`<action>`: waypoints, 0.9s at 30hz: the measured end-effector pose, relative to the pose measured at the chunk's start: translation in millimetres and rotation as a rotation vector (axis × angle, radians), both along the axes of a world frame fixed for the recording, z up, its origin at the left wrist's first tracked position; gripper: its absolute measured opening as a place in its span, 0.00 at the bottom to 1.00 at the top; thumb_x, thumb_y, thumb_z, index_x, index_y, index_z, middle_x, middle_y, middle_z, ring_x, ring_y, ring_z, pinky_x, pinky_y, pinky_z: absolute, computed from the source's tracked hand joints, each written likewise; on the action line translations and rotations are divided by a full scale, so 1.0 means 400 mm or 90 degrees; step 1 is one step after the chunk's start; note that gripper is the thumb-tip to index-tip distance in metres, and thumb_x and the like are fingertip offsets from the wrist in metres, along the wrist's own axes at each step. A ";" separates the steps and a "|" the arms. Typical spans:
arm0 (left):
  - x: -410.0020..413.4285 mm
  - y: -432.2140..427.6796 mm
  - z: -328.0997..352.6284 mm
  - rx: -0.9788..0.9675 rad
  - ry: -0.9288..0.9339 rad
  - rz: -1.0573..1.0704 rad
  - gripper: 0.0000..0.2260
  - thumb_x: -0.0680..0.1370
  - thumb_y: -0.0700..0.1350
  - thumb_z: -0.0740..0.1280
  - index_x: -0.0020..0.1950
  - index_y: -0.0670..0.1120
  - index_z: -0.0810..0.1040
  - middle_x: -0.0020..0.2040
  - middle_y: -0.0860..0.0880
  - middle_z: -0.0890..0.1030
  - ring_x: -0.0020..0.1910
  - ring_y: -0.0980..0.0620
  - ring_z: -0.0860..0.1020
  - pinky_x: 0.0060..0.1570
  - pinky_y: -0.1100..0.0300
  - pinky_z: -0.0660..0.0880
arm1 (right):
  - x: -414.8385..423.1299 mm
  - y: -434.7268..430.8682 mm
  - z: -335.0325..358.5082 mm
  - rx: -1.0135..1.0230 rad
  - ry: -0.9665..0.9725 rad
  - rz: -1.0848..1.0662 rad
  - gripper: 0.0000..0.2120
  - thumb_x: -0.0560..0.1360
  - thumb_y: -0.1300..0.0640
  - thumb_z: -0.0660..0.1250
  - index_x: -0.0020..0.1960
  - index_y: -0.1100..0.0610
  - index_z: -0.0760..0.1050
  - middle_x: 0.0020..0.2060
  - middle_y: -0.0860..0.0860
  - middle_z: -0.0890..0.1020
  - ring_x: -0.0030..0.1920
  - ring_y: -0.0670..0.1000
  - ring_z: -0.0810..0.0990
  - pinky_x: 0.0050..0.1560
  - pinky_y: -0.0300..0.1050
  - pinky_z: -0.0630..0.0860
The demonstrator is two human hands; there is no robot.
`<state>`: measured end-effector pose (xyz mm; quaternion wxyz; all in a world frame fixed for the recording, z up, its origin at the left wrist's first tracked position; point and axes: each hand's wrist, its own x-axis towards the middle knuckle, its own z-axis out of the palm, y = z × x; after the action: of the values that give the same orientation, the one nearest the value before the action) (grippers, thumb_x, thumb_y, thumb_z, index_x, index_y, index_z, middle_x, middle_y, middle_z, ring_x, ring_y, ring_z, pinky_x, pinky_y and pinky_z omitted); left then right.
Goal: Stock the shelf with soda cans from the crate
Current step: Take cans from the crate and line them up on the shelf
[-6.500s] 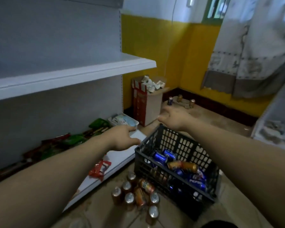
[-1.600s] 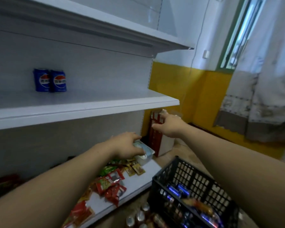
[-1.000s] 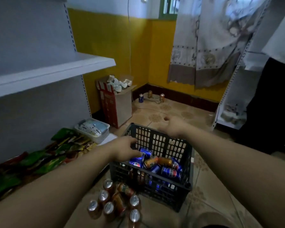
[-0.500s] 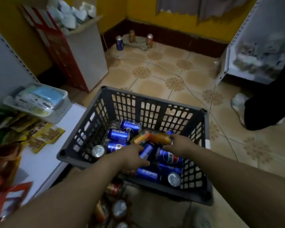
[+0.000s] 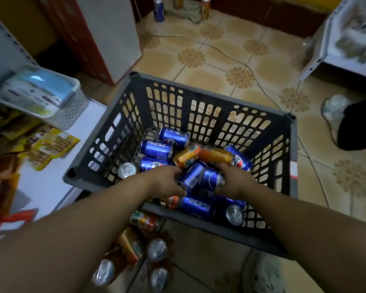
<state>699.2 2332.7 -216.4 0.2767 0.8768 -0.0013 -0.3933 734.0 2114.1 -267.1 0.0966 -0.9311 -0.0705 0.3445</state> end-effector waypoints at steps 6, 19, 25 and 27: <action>-0.133 0.015 0.218 -0.073 -0.139 0.093 0.36 0.67 0.47 0.76 0.71 0.52 0.64 0.65 0.53 0.72 0.59 0.55 0.73 0.58 0.60 0.72 | -0.102 0.111 0.312 0.256 -0.093 0.027 0.49 0.63 0.50 0.78 0.75 0.39 0.52 0.65 0.49 0.68 0.61 0.50 0.73 0.57 0.46 0.77; -0.584 0.191 0.820 -0.304 -0.476 0.629 0.19 0.68 0.34 0.74 0.56 0.42 0.72 0.46 0.47 0.79 0.39 0.55 0.78 0.35 0.67 0.78 | -0.410 0.497 0.930 0.849 -0.096 -0.094 0.37 0.69 0.60 0.76 0.72 0.53 0.61 0.60 0.53 0.75 0.57 0.54 0.78 0.58 0.55 0.77; -0.845 0.319 1.025 -0.285 -0.591 0.687 0.28 0.70 0.37 0.74 0.67 0.42 0.67 0.57 0.47 0.77 0.49 0.53 0.78 0.46 0.64 0.75 | -0.618 0.677 1.170 0.941 -0.050 0.007 0.32 0.72 0.61 0.73 0.72 0.55 0.64 0.58 0.54 0.77 0.53 0.53 0.80 0.46 0.44 0.79; -0.933 0.366 1.081 -0.275 -0.638 0.692 0.27 0.69 0.36 0.74 0.66 0.43 0.69 0.53 0.49 0.78 0.47 0.55 0.78 0.40 0.68 0.76 | -0.706 0.732 1.245 0.959 -0.022 0.049 0.26 0.73 0.61 0.71 0.69 0.55 0.67 0.55 0.54 0.79 0.51 0.54 0.81 0.40 0.43 0.78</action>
<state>326.0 2479.1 216.0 0.5626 0.7539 0.2277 0.2513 451.7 2406.8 231.1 0.6937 -0.6156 -0.3211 0.1917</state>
